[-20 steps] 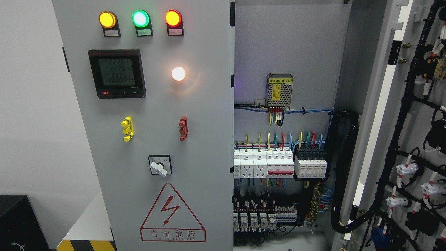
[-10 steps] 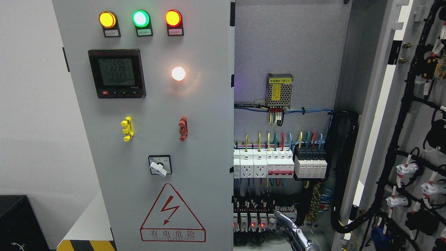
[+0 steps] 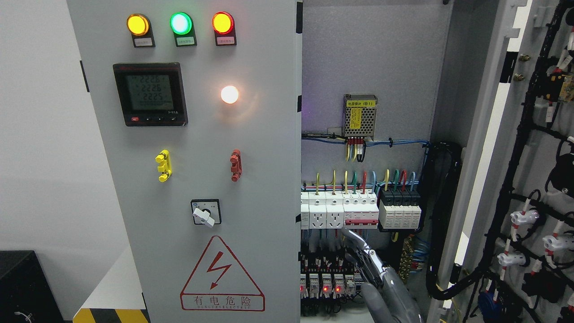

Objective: Open door with both hands
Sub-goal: 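Raise the right hand up into the open cabinet toward the breakers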

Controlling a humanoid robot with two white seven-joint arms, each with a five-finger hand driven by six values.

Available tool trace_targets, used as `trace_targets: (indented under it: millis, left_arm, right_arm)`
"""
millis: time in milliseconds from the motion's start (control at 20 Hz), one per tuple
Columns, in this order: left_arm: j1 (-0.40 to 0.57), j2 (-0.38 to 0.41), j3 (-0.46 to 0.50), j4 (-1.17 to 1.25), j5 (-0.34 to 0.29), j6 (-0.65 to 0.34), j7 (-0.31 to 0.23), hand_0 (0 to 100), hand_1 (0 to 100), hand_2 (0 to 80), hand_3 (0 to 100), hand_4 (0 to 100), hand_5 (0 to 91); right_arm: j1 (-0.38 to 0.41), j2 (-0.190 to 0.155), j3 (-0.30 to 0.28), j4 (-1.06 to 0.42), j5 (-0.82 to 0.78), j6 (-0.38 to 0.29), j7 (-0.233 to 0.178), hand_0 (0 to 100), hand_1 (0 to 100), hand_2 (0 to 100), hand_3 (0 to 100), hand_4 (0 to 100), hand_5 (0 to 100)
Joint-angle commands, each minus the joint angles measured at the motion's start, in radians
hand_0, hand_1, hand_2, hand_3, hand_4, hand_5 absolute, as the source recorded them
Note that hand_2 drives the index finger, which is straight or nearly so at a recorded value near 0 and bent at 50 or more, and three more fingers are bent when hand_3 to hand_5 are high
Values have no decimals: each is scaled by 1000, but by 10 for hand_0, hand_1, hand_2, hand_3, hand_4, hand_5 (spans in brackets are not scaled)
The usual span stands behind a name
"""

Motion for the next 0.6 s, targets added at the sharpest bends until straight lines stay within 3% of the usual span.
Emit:
trace_targets:
  millis: [0,250,551]
  left_arm:
    - [21,-11,-20,-3,-3,3,-1,120,556,0,0,0,0]
    - [21,-11,-20,-3,-3,3,-1,120,556,0,0,0,0]
    - [23,-11,-18,-3,-3,3,-1,120,556,0,0,0,0]
  right_arm:
    - [-67,73,2,56,0,15,-2,72,138,0,0,0,0]
    - [-72,73,-16,93,0,15,-4,72,137,0,0,0,0]
    - [-141,82,-44,141,0,17,-4,72,137,0,0,0,0]
